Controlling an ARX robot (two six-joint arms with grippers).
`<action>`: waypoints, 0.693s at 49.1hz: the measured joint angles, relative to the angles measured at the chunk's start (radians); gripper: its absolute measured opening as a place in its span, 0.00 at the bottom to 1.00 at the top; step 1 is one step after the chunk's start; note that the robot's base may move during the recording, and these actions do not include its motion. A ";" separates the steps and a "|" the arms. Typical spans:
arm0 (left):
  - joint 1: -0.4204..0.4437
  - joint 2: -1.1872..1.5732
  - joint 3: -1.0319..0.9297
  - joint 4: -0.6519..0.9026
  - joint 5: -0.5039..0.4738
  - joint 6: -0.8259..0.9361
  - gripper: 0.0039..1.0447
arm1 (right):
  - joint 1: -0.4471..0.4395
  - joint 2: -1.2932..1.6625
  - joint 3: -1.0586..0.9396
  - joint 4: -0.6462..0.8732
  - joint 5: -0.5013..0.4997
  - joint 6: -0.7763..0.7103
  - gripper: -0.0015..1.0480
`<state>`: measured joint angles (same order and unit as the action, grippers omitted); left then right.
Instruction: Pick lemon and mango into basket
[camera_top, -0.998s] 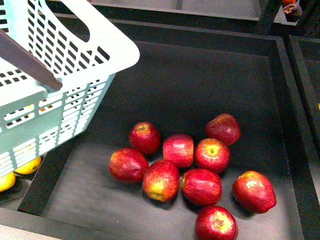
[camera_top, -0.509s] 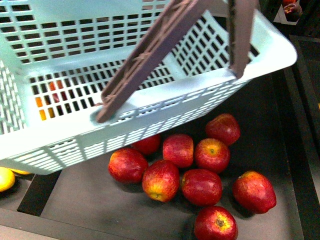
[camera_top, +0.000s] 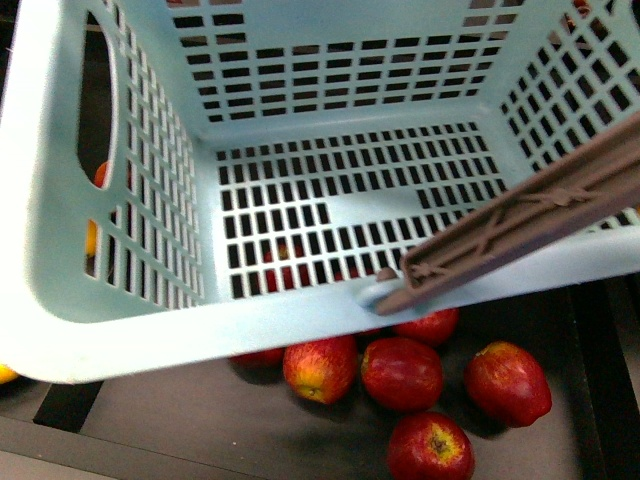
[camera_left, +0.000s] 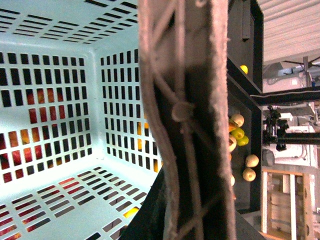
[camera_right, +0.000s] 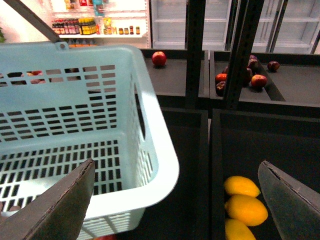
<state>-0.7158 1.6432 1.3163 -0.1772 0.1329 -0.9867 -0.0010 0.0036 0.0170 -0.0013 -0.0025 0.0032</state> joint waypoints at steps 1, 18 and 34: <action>0.002 0.000 0.000 0.000 -0.006 0.003 0.04 | 0.000 0.000 0.000 0.000 0.000 0.000 0.92; 0.013 0.001 0.000 0.000 -0.016 0.026 0.04 | 0.000 0.000 0.000 0.000 0.000 0.000 0.92; 0.011 0.003 0.002 -0.001 -0.011 0.024 0.04 | -0.048 0.361 0.206 -0.398 0.420 0.467 0.92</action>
<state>-0.7048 1.6459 1.3182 -0.1780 0.1215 -0.9627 -0.0490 0.3645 0.2234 -0.3992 0.4175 0.4706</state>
